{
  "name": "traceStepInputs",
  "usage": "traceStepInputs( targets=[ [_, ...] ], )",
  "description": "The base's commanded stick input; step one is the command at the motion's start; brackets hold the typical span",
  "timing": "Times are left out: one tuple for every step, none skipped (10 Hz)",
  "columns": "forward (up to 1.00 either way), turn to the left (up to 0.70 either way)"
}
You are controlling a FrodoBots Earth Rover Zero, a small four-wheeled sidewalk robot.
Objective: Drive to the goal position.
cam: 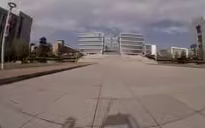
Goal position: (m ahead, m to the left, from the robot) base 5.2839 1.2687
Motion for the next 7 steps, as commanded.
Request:
traceStepInputs(
  targets=[
    [1.00,0.00],
    [1.00,0.00],
    [1.00,0.00],
    [1.00,0.00],
    [1.00,0.00],
    [1.00,0.00],
    [1.00,0.00]
  ],
)
